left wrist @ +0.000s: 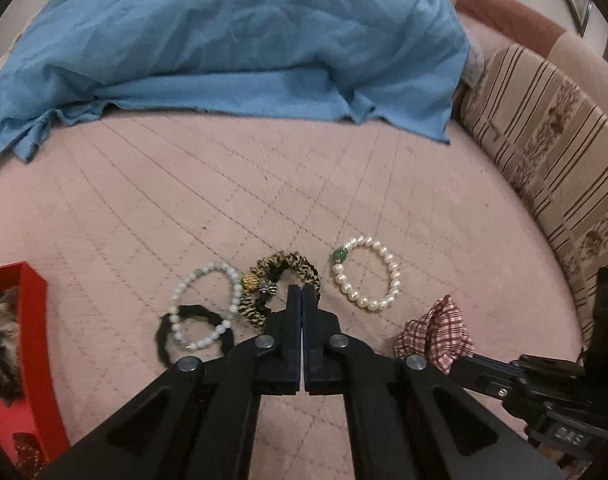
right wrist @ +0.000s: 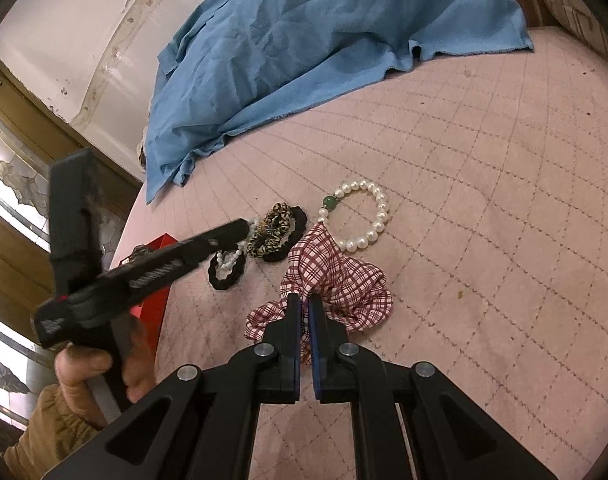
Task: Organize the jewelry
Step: 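Lift the plaid scrunchie with the right tool while the left grasps the leopard-print scrunchie, then carry the plaid scrunchie and leopard-print scrunchie over the red tray with both tools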
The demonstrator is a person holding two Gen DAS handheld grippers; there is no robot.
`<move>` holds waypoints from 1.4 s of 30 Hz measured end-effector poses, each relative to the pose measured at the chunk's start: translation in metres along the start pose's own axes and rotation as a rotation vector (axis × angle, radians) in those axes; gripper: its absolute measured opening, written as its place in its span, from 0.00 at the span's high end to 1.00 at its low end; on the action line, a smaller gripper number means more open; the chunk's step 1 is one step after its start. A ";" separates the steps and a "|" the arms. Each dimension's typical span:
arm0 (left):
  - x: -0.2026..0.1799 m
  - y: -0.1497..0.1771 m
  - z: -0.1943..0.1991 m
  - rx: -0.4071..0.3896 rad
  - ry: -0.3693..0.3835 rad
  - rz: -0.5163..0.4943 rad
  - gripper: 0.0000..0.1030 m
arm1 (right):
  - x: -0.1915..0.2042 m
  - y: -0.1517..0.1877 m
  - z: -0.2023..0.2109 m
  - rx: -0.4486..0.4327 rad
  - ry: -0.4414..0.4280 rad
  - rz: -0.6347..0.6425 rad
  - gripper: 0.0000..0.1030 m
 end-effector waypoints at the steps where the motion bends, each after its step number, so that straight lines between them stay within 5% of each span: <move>1: 0.001 -0.001 0.005 -0.007 0.006 0.005 1.00 | 0.000 0.000 0.002 -0.003 0.000 0.000 0.95; 5: -0.004 -0.001 0.010 -0.011 -0.013 -0.064 1.00 | 0.002 0.002 0.007 -0.009 -0.005 -0.001 0.94; 9: -0.021 0.007 -0.008 0.016 -0.020 -0.140 0.57 | -0.001 0.004 0.008 -0.010 -0.013 -0.022 0.93; 15: -0.024 0.016 -0.047 0.082 -0.013 -0.162 0.58 | -0.009 0.005 0.007 -0.010 -0.023 -0.035 0.93; 18: -0.016 0.025 -0.063 0.138 -0.049 -0.165 0.93 | -0.013 0.007 0.001 0.000 -0.016 -0.036 0.92; 31: -0.014 0.008 0.003 0.016 0.075 0.003 0.94 | -0.009 0.012 -0.001 -0.005 -0.038 -0.038 0.96; 38: -0.027 0.030 0.057 -0.004 0.206 0.057 0.93 | 0.011 0.016 0.023 -0.023 -0.081 -0.007 0.97; 42: -0.014 0.051 0.070 0.003 0.117 0.034 0.92 | 0.008 0.025 0.038 -0.034 -0.023 0.028 0.97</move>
Point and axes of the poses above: each gripper's, at about its wrist camera, not at the fingertips, and z roughly against the way its jaws point, x to its left, y to its underside, the point moved 8 cm from there along -z, roughly the way its jaws point, and after that the axes turned 8 degrees about -x, right-handed, at the moved point
